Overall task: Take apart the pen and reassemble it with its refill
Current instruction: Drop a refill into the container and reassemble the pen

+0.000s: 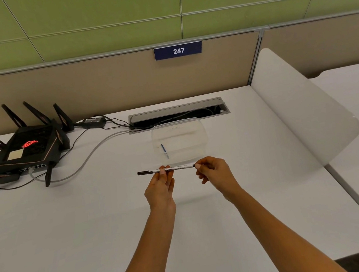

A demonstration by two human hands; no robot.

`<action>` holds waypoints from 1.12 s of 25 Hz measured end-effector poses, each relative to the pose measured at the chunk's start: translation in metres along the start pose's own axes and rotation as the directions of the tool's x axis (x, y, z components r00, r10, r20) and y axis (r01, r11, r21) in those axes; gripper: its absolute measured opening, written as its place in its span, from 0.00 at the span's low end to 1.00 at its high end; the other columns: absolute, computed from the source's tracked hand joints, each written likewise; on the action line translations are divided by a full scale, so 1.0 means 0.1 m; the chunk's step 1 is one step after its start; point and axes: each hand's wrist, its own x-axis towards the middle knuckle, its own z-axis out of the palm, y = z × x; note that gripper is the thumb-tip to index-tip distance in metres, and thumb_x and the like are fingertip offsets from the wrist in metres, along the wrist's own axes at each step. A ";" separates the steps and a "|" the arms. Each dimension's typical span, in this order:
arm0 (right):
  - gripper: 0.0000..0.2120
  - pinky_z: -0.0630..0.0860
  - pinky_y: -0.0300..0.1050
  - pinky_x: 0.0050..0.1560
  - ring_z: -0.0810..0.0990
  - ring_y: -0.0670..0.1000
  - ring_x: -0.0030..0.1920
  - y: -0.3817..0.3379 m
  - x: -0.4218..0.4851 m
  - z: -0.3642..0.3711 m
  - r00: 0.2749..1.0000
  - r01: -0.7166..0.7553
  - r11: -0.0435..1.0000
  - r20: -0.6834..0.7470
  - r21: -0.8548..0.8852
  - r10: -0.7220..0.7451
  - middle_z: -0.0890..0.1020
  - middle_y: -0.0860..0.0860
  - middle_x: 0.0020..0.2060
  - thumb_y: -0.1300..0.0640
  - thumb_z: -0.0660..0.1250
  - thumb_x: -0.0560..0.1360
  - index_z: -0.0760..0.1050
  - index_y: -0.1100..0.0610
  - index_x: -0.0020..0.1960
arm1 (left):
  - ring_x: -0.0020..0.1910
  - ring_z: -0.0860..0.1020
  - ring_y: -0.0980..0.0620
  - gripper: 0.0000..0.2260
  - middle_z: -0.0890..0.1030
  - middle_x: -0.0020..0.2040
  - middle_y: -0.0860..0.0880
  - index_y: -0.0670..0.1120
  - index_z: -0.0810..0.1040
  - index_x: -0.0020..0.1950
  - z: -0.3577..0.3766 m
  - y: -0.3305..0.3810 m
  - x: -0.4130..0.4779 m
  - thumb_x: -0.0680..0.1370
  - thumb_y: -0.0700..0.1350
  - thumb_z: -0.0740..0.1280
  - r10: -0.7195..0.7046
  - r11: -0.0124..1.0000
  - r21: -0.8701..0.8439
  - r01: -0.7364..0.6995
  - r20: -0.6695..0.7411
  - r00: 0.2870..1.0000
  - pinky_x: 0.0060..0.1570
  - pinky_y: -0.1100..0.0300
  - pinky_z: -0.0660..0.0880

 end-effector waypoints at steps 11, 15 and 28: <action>0.15 0.80 0.40 0.35 0.80 0.46 0.32 -0.05 0.02 0.04 0.997 -0.061 0.992 0.041 -0.114 0.066 0.83 0.53 0.34 0.50 0.59 0.80 0.78 0.57 0.44 | 0.51 0.82 0.50 0.08 0.83 0.50 0.46 0.41 0.80 0.57 0.02 0.00 0.01 0.79 0.40 0.66 0.004 1.000 0.004 -0.004 0.005 1.000 0.52 0.57 0.75; 0.05 0.82 0.42 0.40 0.84 0.49 0.36 -0.04 0.01 0.00 1.000 0.008 0.999 -0.011 0.048 -0.007 0.85 0.53 0.39 0.58 0.66 0.77 0.80 0.53 0.46 | 0.50 0.83 0.51 0.09 0.84 0.50 0.46 0.41 0.80 0.57 0.03 -0.01 0.02 0.78 0.41 0.66 -0.001 1.000 0.000 0.001 -0.008 1.000 0.53 0.57 0.76; 0.04 0.83 0.42 0.39 0.85 0.51 0.36 -0.03 0.00 -0.03 0.999 -0.008 0.990 -0.050 0.139 0.015 0.85 0.53 0.38 0.58 0.69 0.75 0.82 0.56 0.48 | 0.48 0.83 0.52 0.07 0.84 0.46 0.48 0.42 0.80 0.54 0.04 -0.02 0.02 0.79 0.41 0.66 0.006 1.000 -0.016 -0.006 -0.022 1.000 0.48 0.60 0.75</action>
